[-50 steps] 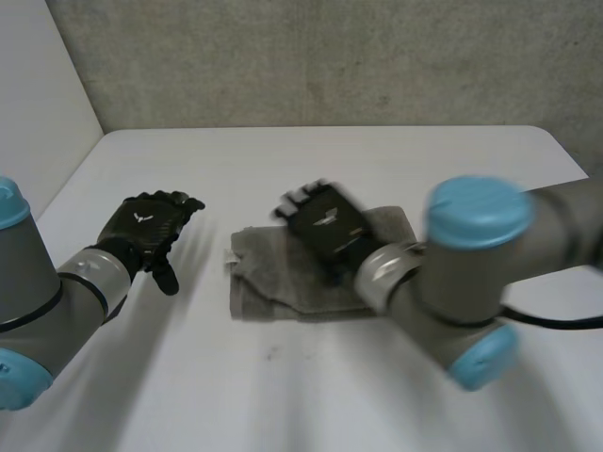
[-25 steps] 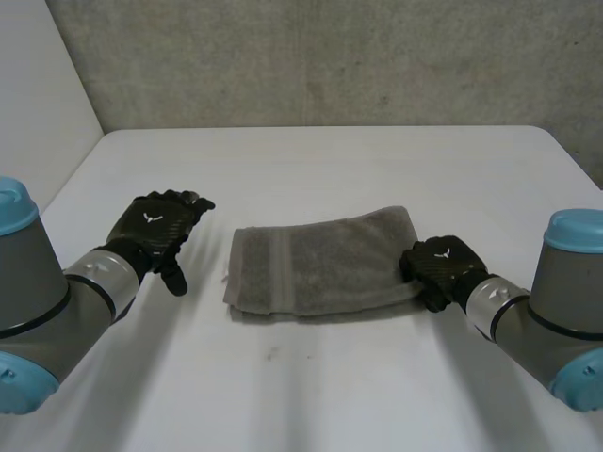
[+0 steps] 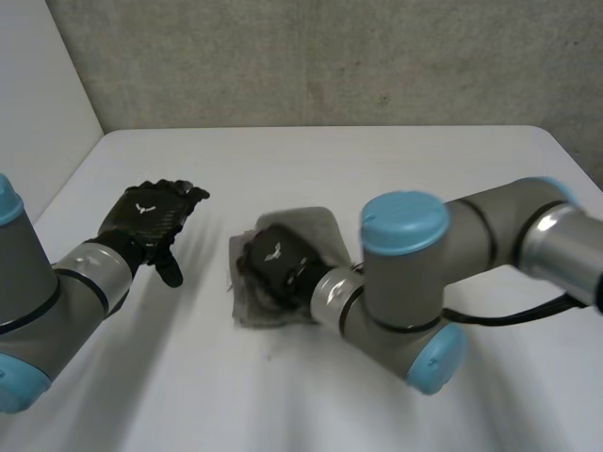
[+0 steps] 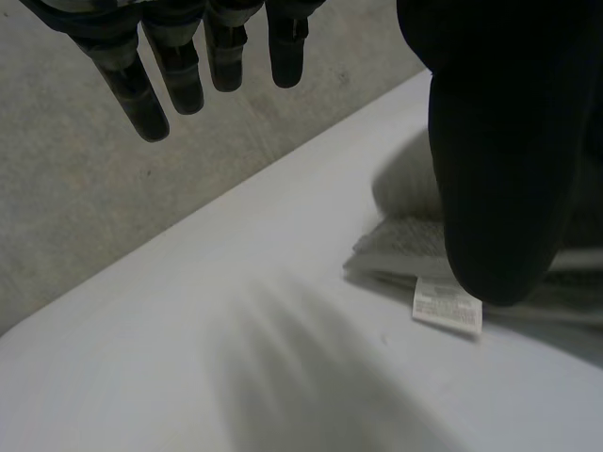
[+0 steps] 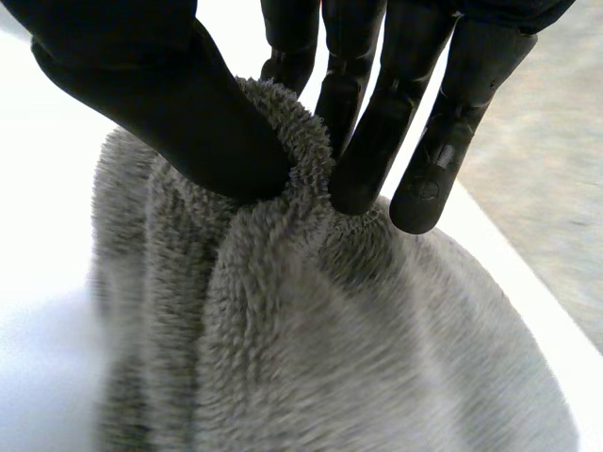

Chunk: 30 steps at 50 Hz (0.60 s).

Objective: Fold the towel.

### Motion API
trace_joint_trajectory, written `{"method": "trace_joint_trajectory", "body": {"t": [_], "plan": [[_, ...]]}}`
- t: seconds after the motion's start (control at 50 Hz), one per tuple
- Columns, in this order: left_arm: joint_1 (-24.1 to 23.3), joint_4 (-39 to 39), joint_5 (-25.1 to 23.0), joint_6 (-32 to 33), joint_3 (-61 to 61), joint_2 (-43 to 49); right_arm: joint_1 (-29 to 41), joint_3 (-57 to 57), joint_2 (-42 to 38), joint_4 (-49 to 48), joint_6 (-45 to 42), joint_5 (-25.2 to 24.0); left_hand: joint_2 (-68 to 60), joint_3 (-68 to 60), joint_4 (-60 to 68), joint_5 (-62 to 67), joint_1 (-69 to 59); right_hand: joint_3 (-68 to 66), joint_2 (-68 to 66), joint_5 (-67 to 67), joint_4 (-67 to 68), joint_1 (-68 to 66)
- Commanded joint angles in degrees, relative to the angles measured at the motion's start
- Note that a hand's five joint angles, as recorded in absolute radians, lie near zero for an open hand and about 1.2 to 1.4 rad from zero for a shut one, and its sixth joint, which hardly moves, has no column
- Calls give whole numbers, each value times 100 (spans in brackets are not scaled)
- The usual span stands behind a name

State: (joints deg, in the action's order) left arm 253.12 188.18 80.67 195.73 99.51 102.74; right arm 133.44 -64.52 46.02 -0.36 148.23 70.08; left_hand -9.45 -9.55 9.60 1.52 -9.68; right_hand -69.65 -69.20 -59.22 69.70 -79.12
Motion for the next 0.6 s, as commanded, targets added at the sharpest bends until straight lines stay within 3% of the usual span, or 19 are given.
{"method": "trace_joint_trajectory", "body": {"t": [0.02, 0.04, 0.12, 0.18, 0.28, 0.44, 0.6], "plan": [[-16, -1, 1, -412, -256, -70, -132, -393, 554, -146, 264, -100, -55, -45, 40, -152, -32, 5545, 5499, 5502, -5550, 6492], [-17, -1, 1, -413, -257, -70, -134, -395, 557, -149, 268, -100, -55, -45, 40, -152, -32, 5553, 5508, 5510, -5558, 6500], [-113, -9, 1, -764, -765, 61, -1317, -1798, 1916, -1439, 1846, 180, -93, -83, 78, -115, -70, 5965, 5920, 5922, -5970, 6912], [-254, -9, 10, -861, -951, 193, -1687, -2221, 2200, -1459, 2270, 540, -127, -117, 112, -81, -104, 5965, 5920, 5922, -5970, 6912], [-999, -106, 97, -1326, -1723, 842, -2031, -2434, 2262, -1012, 2351, 727, -177, -167, 163, -30, -154, 5965, 5920, 5922, -5970, 6912], [-1668, -299, 431, -1547, -2461, 1817, -2199, -2215, 2043, -369, 2378, 542, -244, -234, 230, 37, -222, 5965, 5920, 5922, -5970, 6912], [-1766, -694, 1090, -1476, -2674, 2452, -2059, -1662, 1595, -211, 2378, 366, -228, -217, 213, 20, -205, 5965, 5920, 5922, -5970, 6912]]}}
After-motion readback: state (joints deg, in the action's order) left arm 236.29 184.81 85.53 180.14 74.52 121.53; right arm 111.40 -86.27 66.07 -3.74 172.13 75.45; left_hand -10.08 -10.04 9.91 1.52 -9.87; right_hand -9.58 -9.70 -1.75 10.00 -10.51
